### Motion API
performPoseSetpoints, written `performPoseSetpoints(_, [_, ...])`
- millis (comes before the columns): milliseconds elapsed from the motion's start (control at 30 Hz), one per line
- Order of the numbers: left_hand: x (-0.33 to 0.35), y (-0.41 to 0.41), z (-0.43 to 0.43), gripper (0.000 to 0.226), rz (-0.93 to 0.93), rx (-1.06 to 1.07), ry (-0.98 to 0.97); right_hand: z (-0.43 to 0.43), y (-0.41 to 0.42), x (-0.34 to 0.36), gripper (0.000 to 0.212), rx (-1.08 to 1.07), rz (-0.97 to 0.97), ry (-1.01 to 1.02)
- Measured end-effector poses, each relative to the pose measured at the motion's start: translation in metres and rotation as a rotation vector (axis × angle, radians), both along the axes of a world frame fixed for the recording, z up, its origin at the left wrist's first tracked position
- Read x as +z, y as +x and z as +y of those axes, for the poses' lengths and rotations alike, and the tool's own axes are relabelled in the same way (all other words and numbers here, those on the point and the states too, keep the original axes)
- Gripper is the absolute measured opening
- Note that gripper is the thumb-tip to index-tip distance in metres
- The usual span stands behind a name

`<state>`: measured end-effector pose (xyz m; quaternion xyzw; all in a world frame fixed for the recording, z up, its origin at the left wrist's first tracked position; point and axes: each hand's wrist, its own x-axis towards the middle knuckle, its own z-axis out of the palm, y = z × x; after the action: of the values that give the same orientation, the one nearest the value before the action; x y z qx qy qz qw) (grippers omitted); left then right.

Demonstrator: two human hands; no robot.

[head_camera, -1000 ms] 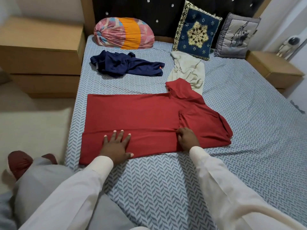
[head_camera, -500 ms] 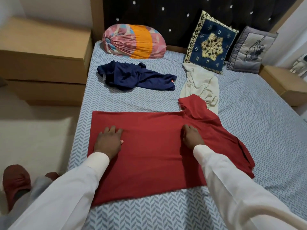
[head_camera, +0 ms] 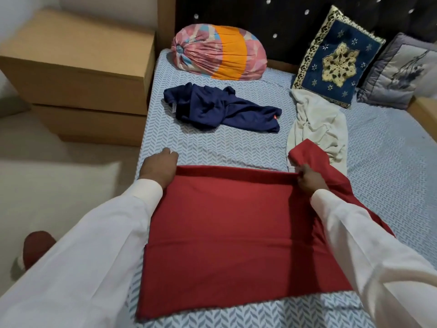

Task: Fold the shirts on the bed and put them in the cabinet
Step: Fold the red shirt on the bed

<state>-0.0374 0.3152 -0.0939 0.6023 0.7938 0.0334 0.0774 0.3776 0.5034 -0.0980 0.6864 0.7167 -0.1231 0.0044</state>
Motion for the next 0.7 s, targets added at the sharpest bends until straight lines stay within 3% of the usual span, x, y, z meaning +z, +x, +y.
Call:
performPoseSetpoints(133, [0.008,0.004,-0.035,0.017,-0.014,-0.057,0.125,-0.033,0.017,0.012,0.019,0.015,0.155,0.163])
performPoseSetpoints(300, [0.022,0.02,-0.095,0.012,0.183,-0.206,0.129,-0.097,0.047,0.024,0.02,0.087,0.182,0.398])
performPoseSetpoints(400, [0.021,0.037,-0.126,0.01,0.195,-0.225,0.091,-0.129,0.068,0.02,0.012,0.057,0.104,0.412])
performPoseSetpoints(700, [0.007,0.065,-0.177,0.014,0.323,-0.262,0.162,-0.181,0.098,-0.003,0.018,0.103,0.1,0.293])
